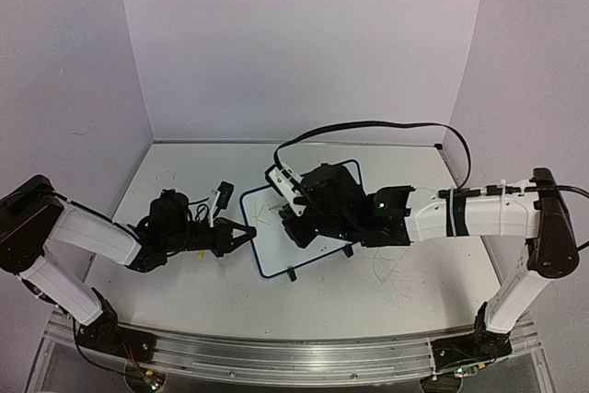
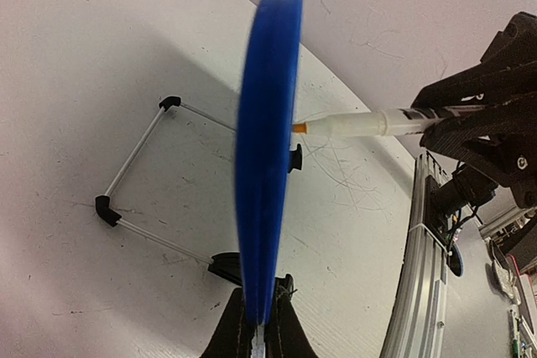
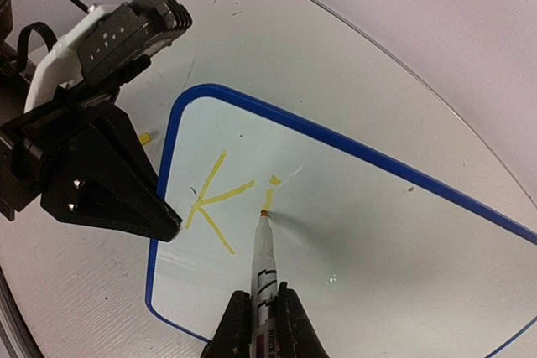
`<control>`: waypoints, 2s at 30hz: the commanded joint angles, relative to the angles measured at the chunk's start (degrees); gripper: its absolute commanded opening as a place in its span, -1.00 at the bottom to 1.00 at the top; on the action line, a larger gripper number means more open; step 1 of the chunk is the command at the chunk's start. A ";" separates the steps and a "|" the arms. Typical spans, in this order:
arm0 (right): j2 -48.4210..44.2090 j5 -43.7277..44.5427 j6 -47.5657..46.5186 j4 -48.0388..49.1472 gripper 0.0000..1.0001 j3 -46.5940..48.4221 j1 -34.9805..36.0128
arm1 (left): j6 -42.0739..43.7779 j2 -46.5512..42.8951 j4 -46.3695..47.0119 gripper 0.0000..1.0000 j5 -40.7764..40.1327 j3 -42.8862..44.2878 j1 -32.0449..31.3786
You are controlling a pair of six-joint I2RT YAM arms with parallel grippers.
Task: Write a sentence on the whiteboard
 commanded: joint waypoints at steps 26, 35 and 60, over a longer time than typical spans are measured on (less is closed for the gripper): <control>-5.45 -1.41 1.95 3.18 -1.00 -1.20 -0.29 | 1.44 -0.97 -2.99 -1.00 -1.29 1.24 -0.25; -3.27 0.83 1.36 3.16 -1.00 0.23 -0.81 | 1.47 -1.49 -3.08 -1.00 -1.20 1.11 -0.25; -0.56 1.67 0.09 3.03 -1.00 1.24 -1.21 | 1.49 -1.97 -3.14 -1.00 -1.29 0.78 -0.25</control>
